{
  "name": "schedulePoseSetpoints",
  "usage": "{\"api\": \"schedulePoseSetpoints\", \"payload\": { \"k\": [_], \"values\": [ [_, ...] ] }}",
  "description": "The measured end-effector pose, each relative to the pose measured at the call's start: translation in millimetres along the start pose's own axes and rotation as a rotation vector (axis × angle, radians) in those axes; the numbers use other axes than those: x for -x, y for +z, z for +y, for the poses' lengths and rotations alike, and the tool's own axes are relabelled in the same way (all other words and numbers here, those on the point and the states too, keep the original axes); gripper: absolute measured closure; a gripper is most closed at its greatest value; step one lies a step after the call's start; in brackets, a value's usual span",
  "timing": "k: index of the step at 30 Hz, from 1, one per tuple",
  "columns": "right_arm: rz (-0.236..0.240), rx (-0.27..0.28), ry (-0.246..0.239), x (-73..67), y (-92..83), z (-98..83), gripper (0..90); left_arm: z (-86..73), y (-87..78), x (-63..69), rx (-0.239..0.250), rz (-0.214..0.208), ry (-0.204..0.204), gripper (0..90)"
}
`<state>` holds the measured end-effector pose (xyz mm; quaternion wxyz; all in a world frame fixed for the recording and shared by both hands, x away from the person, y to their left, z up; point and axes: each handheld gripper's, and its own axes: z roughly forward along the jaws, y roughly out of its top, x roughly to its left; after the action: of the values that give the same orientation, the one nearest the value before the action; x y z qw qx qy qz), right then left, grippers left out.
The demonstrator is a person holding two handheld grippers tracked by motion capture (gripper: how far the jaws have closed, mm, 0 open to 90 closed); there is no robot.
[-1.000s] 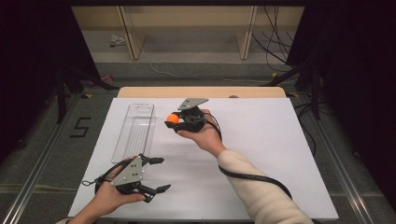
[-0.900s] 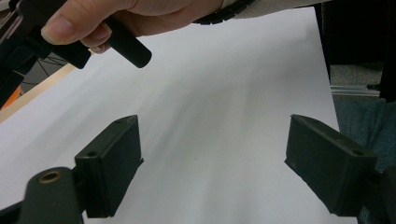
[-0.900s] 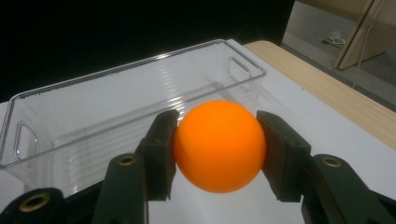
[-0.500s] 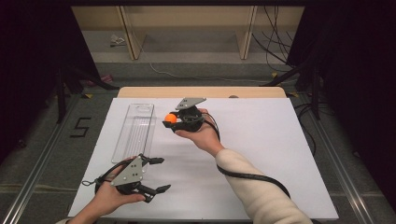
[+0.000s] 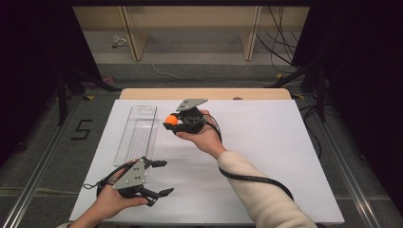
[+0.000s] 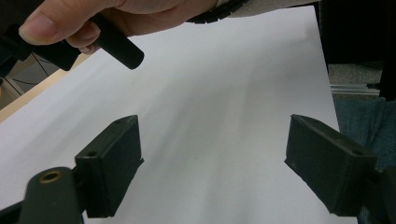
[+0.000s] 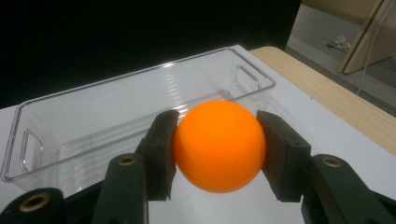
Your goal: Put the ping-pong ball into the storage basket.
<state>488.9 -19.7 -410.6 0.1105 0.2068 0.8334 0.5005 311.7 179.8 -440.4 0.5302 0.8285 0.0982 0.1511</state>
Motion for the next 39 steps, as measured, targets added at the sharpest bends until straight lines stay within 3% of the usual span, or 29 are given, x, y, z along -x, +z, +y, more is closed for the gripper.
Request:
{"api": "schedulePoseSetpoints", "payload": {
  "k": [39],
  "values": [
    [0.024, -0.002, -0.010, -9.6, 15.9, 8.3, 51.4, 0.0, 0.1, 0.2, -0.004, -0.001, 0.003, 18.0]
  ]
}}
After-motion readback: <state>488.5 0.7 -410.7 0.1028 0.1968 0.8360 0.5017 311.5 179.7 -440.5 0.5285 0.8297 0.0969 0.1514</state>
